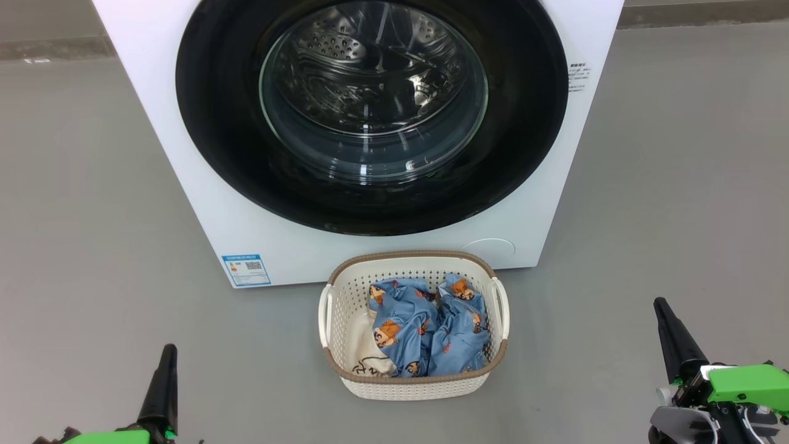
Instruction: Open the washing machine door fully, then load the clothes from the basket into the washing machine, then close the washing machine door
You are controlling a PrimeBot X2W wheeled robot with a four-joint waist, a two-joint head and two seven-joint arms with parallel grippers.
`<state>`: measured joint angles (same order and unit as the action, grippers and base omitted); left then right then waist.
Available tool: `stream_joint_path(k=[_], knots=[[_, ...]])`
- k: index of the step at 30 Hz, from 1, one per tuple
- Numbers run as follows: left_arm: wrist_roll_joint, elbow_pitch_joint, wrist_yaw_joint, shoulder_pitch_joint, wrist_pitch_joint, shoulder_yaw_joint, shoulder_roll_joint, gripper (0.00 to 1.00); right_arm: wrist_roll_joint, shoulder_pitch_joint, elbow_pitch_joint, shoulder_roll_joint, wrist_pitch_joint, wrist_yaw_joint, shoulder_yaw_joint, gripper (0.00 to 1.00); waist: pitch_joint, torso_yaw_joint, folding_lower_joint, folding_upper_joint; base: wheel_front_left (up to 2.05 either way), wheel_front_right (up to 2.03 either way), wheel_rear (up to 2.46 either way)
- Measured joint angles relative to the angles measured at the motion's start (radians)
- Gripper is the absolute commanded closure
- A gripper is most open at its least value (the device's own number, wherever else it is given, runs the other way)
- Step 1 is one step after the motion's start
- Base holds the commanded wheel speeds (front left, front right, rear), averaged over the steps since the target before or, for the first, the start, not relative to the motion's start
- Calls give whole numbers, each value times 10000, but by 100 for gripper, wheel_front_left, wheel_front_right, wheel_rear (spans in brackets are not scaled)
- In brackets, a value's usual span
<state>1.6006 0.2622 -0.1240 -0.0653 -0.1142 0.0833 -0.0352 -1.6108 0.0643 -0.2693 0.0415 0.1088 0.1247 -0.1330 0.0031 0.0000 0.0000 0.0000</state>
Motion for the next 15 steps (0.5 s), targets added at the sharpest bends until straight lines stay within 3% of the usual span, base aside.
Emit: stream_joint_path(k=[4,5,15], knots=[[-2,98,13,49,-2,-12,25,100,0,-48,-115,-29,-2,0,6,100,0,0,0,0,0,0,0],[-2,211,17,125,-2,-21,61,0,0,-139,-226,-71,-2,0,13,0,0,0,0,0,0,0,0],[-2,502,21,449,105,-155,196,0,0,-496,-522,-207,-128,-2,132,0,-14,5,18,0,0,0,0]])
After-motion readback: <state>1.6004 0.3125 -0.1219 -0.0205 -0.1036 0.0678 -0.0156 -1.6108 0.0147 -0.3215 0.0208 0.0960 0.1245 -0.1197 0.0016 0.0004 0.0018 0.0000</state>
